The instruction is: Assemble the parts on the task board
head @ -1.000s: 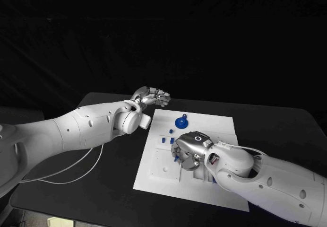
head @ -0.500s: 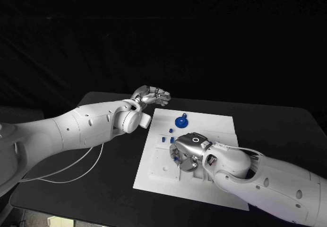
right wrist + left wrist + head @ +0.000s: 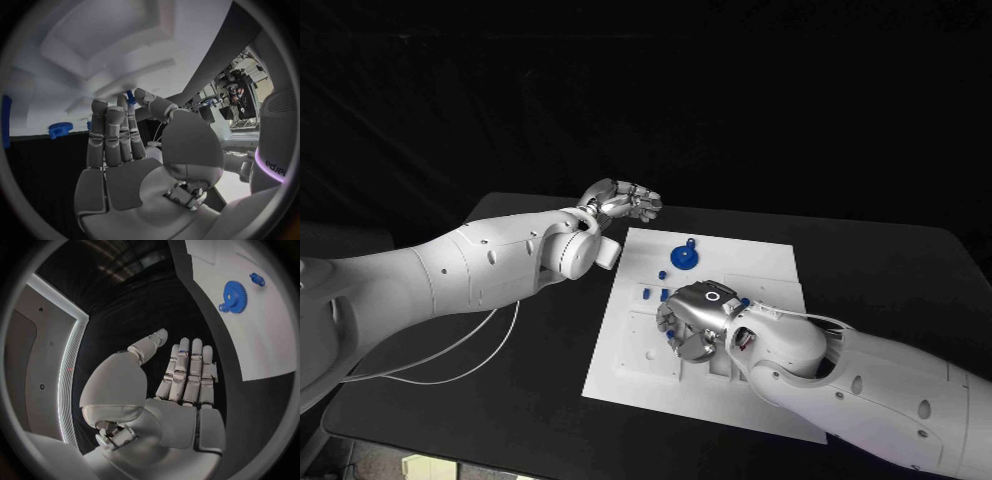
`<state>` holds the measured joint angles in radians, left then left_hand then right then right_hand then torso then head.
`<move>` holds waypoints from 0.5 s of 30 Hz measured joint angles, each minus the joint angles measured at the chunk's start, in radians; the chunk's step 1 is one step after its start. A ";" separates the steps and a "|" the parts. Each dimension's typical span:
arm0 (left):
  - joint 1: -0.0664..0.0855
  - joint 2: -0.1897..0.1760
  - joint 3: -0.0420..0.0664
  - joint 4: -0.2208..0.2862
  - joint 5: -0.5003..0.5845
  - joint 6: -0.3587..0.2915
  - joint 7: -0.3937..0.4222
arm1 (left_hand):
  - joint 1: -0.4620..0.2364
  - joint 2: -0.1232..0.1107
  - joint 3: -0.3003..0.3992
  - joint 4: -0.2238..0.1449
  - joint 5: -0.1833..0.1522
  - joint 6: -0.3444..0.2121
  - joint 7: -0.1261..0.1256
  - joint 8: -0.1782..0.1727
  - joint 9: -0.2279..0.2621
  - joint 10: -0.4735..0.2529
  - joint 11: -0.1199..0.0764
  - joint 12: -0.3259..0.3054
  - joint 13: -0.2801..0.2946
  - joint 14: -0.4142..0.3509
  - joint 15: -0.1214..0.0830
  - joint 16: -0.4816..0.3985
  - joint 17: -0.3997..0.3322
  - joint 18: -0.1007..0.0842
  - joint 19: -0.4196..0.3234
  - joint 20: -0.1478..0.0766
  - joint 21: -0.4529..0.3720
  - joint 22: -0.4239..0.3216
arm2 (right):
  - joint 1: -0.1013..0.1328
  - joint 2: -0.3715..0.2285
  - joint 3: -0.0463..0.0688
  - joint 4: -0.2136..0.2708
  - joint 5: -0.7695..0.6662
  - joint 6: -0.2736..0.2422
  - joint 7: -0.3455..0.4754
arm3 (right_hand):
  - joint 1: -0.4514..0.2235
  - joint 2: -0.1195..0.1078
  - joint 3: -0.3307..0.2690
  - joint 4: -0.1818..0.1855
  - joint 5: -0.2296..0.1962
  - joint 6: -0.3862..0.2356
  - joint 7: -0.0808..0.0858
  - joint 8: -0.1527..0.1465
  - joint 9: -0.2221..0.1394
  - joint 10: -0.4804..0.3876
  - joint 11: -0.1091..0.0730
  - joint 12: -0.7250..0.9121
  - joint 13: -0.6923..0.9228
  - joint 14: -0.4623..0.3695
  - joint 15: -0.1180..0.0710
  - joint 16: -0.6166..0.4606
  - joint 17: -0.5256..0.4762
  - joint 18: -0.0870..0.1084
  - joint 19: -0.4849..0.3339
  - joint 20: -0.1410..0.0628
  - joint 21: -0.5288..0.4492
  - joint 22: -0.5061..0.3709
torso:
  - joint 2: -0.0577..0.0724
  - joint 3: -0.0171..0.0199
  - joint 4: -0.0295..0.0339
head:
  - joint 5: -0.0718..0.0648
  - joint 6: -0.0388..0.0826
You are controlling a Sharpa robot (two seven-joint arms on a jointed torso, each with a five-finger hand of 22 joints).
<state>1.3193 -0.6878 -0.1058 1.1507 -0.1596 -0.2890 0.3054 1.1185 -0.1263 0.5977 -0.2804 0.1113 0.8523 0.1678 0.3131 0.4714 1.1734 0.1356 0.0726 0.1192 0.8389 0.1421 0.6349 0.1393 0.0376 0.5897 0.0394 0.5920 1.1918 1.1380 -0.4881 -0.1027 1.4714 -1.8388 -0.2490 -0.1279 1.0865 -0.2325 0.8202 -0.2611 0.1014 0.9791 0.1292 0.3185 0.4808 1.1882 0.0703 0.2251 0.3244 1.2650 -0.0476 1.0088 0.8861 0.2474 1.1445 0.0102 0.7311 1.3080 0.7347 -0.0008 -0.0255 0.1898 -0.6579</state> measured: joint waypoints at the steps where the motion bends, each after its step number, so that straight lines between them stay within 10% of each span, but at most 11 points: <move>1: 0.000 0.000 0.000 0.000 0.000 0.000 0.000 | 0.000 0.000 -0.001 -0.001 0.000 0.000 0.000 0.000 0.000 0.000 0.000 0.000 0.000 0.000 0.000 0.000 0.000 0.000 0.000 0.000 0.000 0.000 | 0.000 -0.001 0.000 0.001 0.003 -0.003 0.001 | -0.004 -0.004 -0.011 -0.002 0.007 -0.004 0.004 -0.003 -0.001 -0.006 0.002 0.000 0.000 0.002 0.003 0.000 0.000 0.000 0.000 0.000 -0.001 0.000 | 0.000 0.0000 0.0000 | 0.000 0.000; 15: 0.000 -0.003 0.000 0.000 0.000 0.001 -0.003 | 0.000 0.000 -0.001 -0.001 0.000 0.000 0.000 0.000 0.000 0.000 0.000 0.000 -0.001 0.000 0.000 0.000 0.001 0.000 0.000 0.000 0.000 0.001 | -0.007 -0.060 -0.006 0.048 0.042 -0.054 0.001 | -0.030 -0.045 -0.171 -0.023 0.071 -0.123 0.059 -0.049 -0.029 -0.122 0.060 -0.126 -0.110 -0.073 0.065 -0.020 -0.015 -0.012 -0.079 0.041 -0.031 0.002 | 0.000 0.0005 -0.0007 | -0.002 0.004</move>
<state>1.3197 -0.6905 -0.1058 1.1511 -0.1596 -0.2885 0.3026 1.1185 -0.1263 0.5965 -0.2816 0.1112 0.8523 0.1678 0.3130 0.4712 1.1734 0.1356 0.0726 0.1183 0.8389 0.1421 0.6349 0.1404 0.0376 0.5897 0.0394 0.5920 1.1927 1.1312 -0.5479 -0.1089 1.5194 -1.7968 -0.3032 -0.1274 1.0570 -0.2778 0.6493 -0.2840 0.1729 0.8558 0.1880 0.2692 0.4515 1.0657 0.1301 0.0994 0.2144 1.1920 0.0173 0.9891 0.8709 0.2353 1.0651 0.0508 0.7006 1.3099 0.7345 -0.0003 -0.0262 0.1878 -0.6536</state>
